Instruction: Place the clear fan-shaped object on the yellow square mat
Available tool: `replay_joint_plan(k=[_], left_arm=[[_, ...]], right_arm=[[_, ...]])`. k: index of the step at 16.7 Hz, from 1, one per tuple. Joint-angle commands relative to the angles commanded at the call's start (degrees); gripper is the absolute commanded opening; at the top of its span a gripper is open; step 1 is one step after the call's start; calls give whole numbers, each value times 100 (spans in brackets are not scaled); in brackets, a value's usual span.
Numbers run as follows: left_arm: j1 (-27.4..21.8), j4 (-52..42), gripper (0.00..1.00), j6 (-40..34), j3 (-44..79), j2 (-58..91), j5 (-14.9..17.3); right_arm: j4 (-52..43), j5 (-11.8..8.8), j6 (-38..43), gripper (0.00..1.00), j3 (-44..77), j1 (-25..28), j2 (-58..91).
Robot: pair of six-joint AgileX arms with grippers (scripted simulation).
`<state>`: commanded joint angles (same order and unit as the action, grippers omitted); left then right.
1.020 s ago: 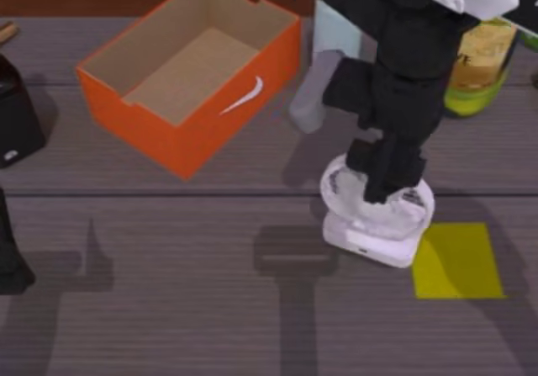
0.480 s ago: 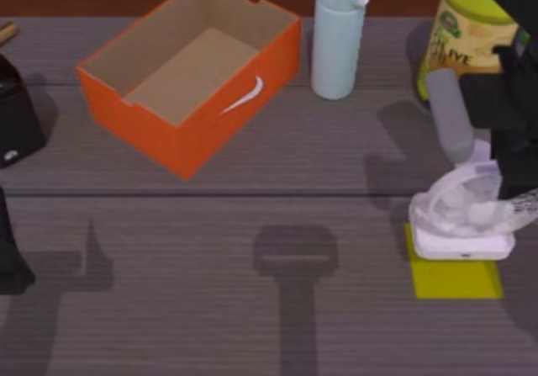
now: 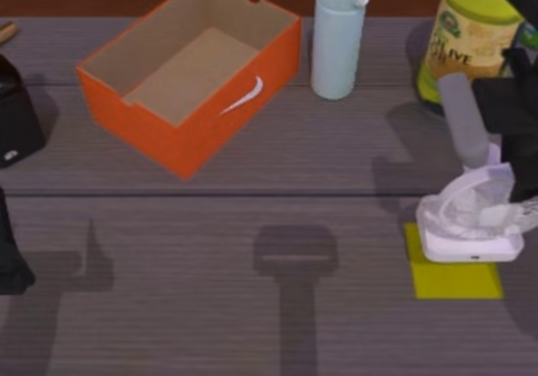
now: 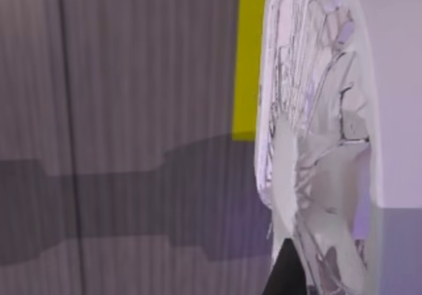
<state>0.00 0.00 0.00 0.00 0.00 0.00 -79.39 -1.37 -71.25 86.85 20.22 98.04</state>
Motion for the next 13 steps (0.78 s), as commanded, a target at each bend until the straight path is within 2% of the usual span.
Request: replay_joint_plan(k=[5, 9, 13], left_arm=[[0, 0, 100, 0, 0, 0, 0], [0, 0, 100, 0, 0, 0, 0], [0, 0, 100, 0, 0, 0, 0]], right_arm=[[707, -2, 3, 0, -633, -22, 44], [766, -1, -4, 0, -692, -21, 60], [766, -1, -4, 30, -692, -21, 60]])
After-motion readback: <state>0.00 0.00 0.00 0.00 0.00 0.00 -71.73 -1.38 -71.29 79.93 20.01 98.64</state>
